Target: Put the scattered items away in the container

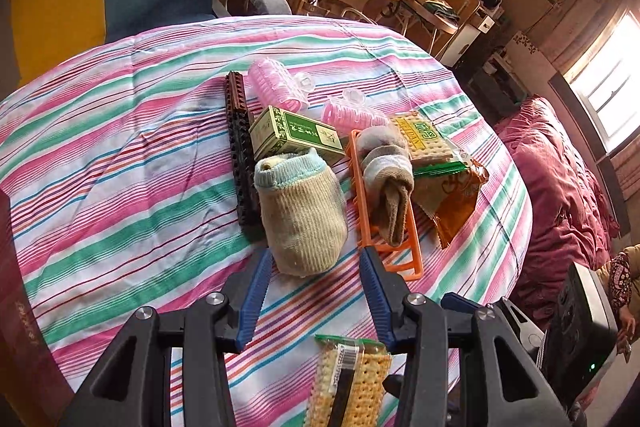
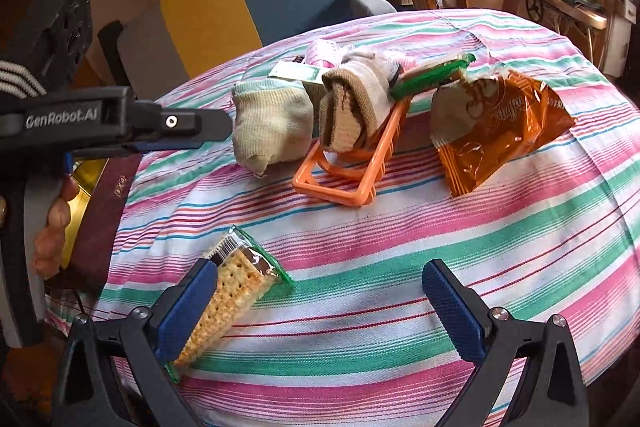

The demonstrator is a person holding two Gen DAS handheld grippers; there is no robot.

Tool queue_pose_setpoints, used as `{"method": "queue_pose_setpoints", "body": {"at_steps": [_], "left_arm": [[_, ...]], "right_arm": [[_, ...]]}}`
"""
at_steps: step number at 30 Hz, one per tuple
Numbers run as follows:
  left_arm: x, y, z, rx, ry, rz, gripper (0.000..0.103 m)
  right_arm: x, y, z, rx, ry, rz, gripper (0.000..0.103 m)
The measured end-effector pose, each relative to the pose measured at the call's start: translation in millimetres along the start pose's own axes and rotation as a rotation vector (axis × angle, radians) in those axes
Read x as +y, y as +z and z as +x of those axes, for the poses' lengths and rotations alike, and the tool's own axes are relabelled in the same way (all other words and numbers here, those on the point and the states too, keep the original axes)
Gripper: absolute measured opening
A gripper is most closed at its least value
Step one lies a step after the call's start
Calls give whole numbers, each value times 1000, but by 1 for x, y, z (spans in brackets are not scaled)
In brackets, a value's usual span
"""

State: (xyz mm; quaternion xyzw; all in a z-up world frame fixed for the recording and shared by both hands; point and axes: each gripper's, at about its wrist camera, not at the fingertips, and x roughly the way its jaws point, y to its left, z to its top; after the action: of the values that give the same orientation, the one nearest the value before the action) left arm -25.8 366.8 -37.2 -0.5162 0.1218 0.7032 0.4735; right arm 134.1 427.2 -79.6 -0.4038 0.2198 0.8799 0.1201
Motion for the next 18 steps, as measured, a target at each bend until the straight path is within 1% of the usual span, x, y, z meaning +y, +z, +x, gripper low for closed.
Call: {"method": "queue_pose_setpoints", "body": {"at_steps": [3,5,9,11,13,16,18], "left_arm": [[-1,4,12,2,20,8,46],[0,7,13,-12,25,9,46],[5,14,17,-24,14,-31,46],[6,14,19,-28,22,-40,42],[7,12,20,-33,28,-45,42],[5,9,18,-26,17,-35,42],[4,11,16,-30,12,-26,46]], "right_arm": [[-2,-2,-2,-6,-11,-16,103],[-1,-2,-2,-11,-14,-18,103],[0,-4,-4,-34,-15,-10,103],[-1,-6,-5,-51,-16,2,103],[0,-7,-5,-59,-25,6,103],[3,-7,-4,-58,-48,-10,103],[5,-9,-4,-53,-61,-24,103]]}}
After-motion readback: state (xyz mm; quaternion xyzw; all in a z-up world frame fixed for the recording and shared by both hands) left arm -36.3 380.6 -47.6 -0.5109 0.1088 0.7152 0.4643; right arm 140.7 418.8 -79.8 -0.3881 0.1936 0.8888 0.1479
